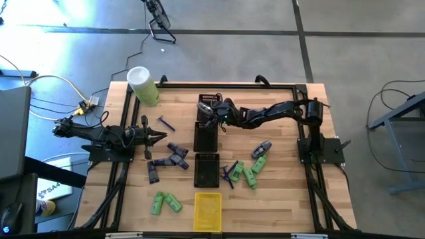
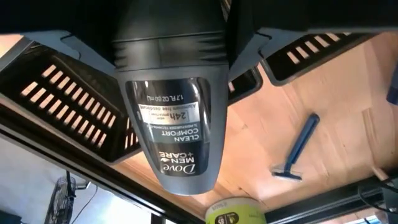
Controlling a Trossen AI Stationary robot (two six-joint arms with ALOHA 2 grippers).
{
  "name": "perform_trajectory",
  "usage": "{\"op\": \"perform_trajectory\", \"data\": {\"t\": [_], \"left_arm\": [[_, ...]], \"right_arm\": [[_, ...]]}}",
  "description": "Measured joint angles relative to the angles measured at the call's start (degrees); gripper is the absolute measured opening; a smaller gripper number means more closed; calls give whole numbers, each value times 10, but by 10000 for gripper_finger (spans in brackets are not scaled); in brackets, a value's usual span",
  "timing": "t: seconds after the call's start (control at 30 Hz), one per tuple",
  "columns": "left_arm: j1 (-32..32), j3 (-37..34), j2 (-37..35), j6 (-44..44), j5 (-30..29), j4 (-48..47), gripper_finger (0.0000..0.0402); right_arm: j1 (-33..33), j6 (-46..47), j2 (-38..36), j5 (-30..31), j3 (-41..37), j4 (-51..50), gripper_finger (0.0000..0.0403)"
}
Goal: Pick & Place Travel size toiletries
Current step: Put the black deodorant into the top black bin, then adjust the top black bin
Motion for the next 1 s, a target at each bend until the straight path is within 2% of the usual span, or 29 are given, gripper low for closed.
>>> {"op": "perform_trajectory", "data": {"t": [0.13, 0.43, 0.7, 1.0], "left_arm": [[0, 0, 0, 0, 0, 0, 24], [0, 0, 0, 0, 0, 0, 24], [0, 0, 0, -1, 0, 0, 24], [0, 0, 0, -3, 0, 0, 24]], "right_arm": [[0, 0, 0, 0, 0, -4, 249], [1, -23, -1, -1, 0, 15, 250], [10, -61, -36, -11, 0, 34, 194], [24, -103, -121, -17, 1, -67, 107]]}}
